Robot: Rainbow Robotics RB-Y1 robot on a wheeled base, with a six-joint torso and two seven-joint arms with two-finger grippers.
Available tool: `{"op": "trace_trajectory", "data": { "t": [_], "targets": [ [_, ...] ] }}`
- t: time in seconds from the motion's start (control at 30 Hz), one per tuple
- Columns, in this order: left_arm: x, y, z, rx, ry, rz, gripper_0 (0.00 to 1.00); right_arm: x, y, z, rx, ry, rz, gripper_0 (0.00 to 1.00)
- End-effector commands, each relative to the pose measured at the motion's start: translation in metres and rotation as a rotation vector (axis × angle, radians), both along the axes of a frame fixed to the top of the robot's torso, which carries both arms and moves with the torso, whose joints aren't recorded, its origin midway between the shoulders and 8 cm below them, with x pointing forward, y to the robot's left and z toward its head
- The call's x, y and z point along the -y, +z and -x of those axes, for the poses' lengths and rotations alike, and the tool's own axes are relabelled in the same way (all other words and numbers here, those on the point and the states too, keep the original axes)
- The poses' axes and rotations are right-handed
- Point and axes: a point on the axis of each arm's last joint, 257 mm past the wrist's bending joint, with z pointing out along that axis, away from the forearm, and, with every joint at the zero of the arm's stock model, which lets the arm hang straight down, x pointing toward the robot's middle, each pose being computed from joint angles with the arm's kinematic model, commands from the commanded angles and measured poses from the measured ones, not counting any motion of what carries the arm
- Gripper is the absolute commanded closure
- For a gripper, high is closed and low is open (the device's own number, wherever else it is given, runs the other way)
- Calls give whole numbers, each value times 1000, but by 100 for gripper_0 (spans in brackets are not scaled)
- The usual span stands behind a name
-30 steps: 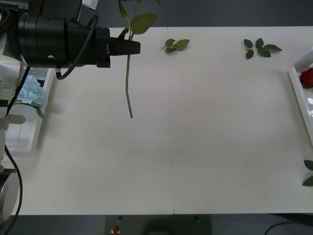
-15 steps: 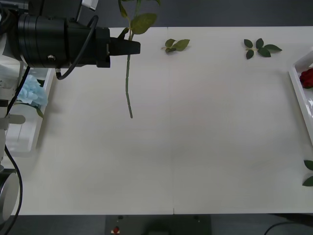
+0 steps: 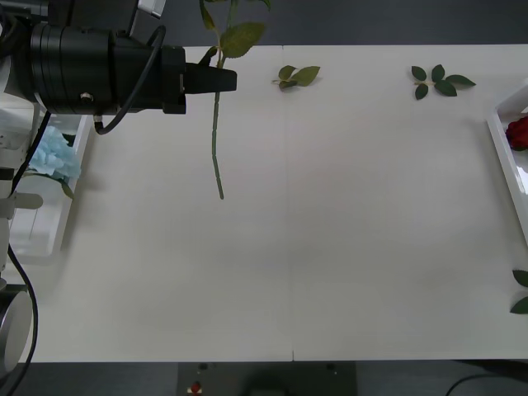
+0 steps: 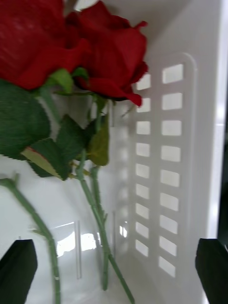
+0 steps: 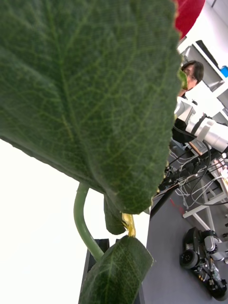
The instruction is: Put the red flowers into the right box and the blue flowers into the left box
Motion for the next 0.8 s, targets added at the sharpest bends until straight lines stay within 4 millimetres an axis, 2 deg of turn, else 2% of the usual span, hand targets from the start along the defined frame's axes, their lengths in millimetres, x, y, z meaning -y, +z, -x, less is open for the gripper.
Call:
{"op": "trace_trajectory", "data": {
  "t": [0.03,0.1,0.2,0.33,0.43,0.53,0.57,0.63,0.67,0.73,0.77,0.8],
  "targets": [
    [5,12,5,50,-27,-8,100,-4,30,-14,35,86,-8,0],
    [5,12,5,50,-27,-8,100,-14,29,-16,38,114,-50,0],
    [5,12,5,50,-27,-8,100,-44,31,-23,46,192,-146,0],
    [5,12,5,50,-27,-8,100,-84,44,-33,56,311,-218,0],
    [5,12,5,50,-27,-8,100,-130,57,-37,91,429,-341,0],
    [5,12,5,50,-27,-8,100,-161,62,-35,103,513,-415,0],
    [5,12,5,50,-27,-8,100,-178,66,-34,119,556,-458,0],
    [5,12,5,50,-27,-8,100,-214,73,-28,155,636,-564,0],
    [5,12,5,50,-27,-8,100,-222,73,-26,159,655,-583,0],
    [5,12,5,50,-27,-8,100,-254,80,-16,190,733,-662,0],
    [5,12,5,50,-27,-8,100,-261,81,-13,197,750,-683,0],
    [5,12,5,50,-27,-8,100,-279,83,-7,206,792,-724,0]
  ]
}}
